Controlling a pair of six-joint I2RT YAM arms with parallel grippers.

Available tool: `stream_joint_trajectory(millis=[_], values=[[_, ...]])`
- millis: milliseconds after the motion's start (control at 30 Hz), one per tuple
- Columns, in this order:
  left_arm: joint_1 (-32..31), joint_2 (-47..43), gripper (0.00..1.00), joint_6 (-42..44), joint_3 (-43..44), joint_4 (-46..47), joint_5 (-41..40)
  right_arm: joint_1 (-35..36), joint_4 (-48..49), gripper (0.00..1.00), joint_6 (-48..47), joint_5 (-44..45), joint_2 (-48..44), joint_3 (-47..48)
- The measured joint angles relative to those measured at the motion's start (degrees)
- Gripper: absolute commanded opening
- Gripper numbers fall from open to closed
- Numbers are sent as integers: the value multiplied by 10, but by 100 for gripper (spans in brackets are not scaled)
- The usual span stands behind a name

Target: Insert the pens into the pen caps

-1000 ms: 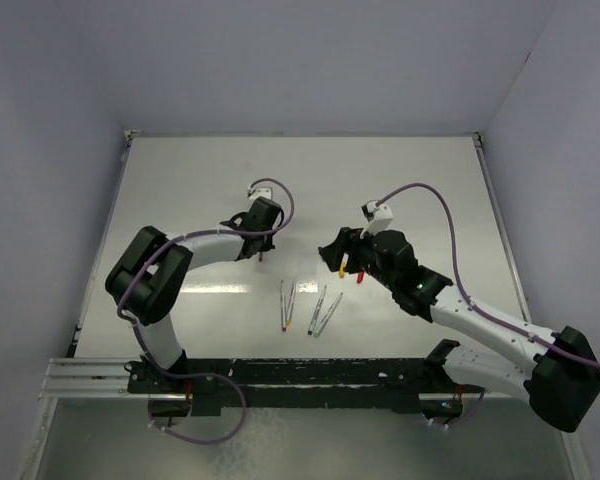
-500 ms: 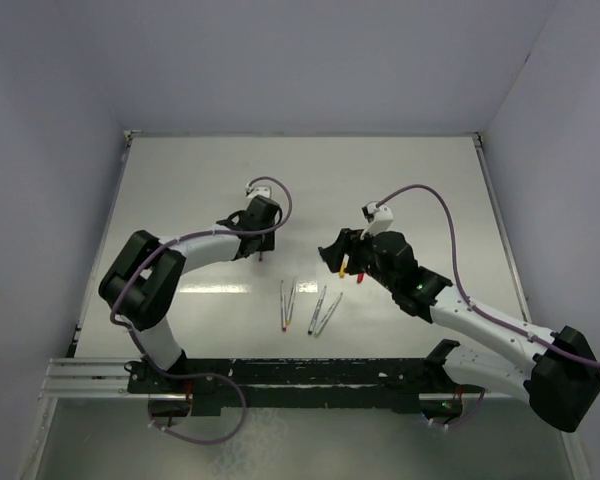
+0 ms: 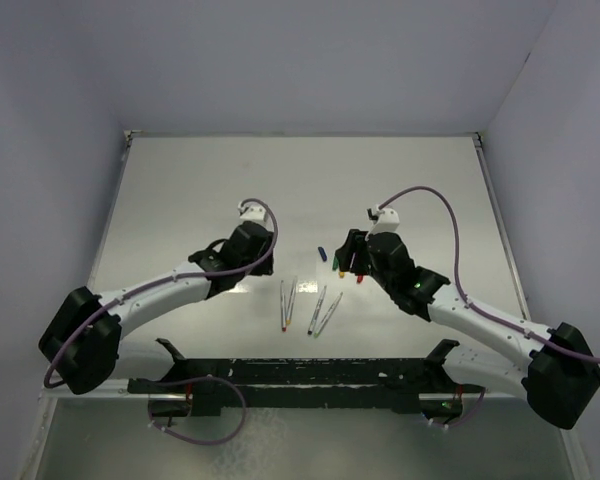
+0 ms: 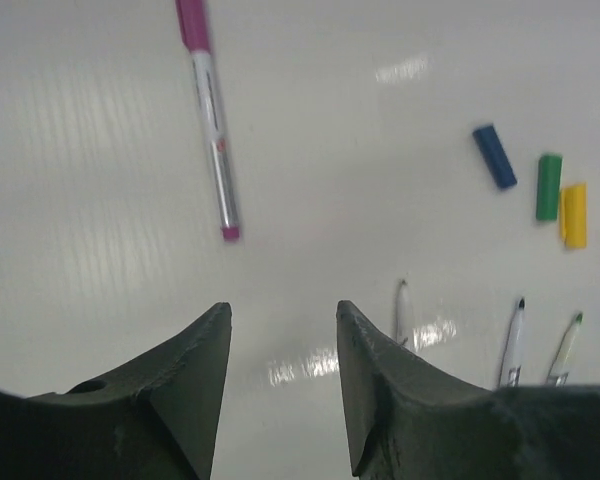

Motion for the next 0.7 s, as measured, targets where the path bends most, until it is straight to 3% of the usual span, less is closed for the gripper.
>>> stream_joint_trajectory(millis=[233,700], values=[[-111,-7,52,-62,-61,-56,4,-3,-18,50,19,29,-1,-3],[-177,49,52,-105,-58,-56,-9,-4,-33,49,37,45,-54,-31]])
